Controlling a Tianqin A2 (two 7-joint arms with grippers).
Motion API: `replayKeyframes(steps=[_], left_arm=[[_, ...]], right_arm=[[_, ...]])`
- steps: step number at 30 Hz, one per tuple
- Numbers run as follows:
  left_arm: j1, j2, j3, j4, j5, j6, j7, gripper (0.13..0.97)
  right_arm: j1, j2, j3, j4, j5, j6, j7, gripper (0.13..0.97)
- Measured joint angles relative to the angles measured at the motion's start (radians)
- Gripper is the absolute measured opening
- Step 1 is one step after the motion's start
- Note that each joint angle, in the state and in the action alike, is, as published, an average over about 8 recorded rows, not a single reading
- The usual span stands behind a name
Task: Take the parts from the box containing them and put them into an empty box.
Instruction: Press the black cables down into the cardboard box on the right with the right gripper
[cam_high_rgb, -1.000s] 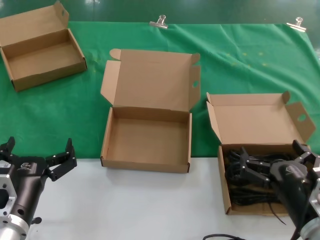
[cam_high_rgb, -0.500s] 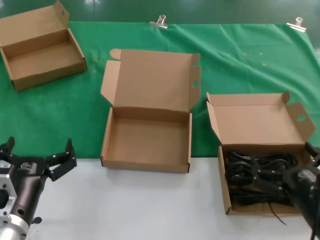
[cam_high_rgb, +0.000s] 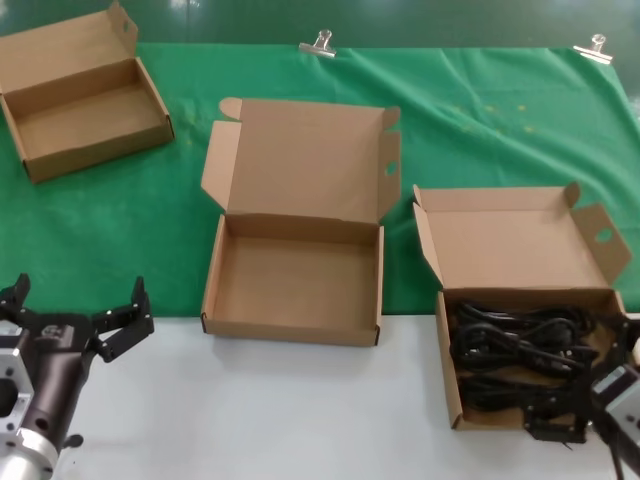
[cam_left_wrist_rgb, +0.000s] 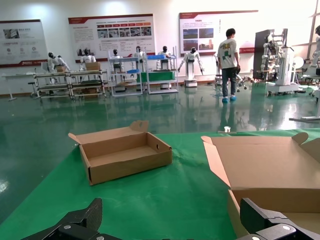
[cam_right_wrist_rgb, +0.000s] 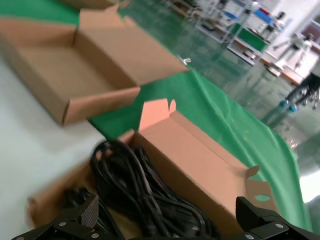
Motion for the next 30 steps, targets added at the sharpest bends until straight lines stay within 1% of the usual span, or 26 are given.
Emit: replayKeyframes(steps=[6,10,14,17,22,30], left_arm=[[0.0,0.0,0.0,0.0,0.0,0.0,0.0,0.966],[0.0,0.0,0.0,0.0,0.0,0.0,0.0,0.966],[0.0,0.0,0.0,0.0,0.0,0.0,0.0,0.966],[0.0,0.0,0.0,0.0,0.0,0.0,0.0,0.966],[0.0,0.0,0.0,0.0,0.0,0.0,0.0,0.966],[0.0,0.0,0.0,0.0,0.0,0.0,0.0,0.966]], right_arm=[[0.13,0.044,-0.126,-0.022,0.116,0.045,-0.207,0.966],[0.235,0.054,-0.232,-0.05,0.188,0.069,-0.32,0.966],[0.339,0.055,-0.347,-0.084,0.234,0.091,-0.388,0.966],[0.397,0.049,-0.409,-0.111,0.25,0.1,-0.416,0.966],[0.454,0.025,-0.454,-0.156,0.261,0.102,-0.447,0.966],[0.488,-0.022,-0.469,-0.225,0.264,0.072,-0.482,0.964]])
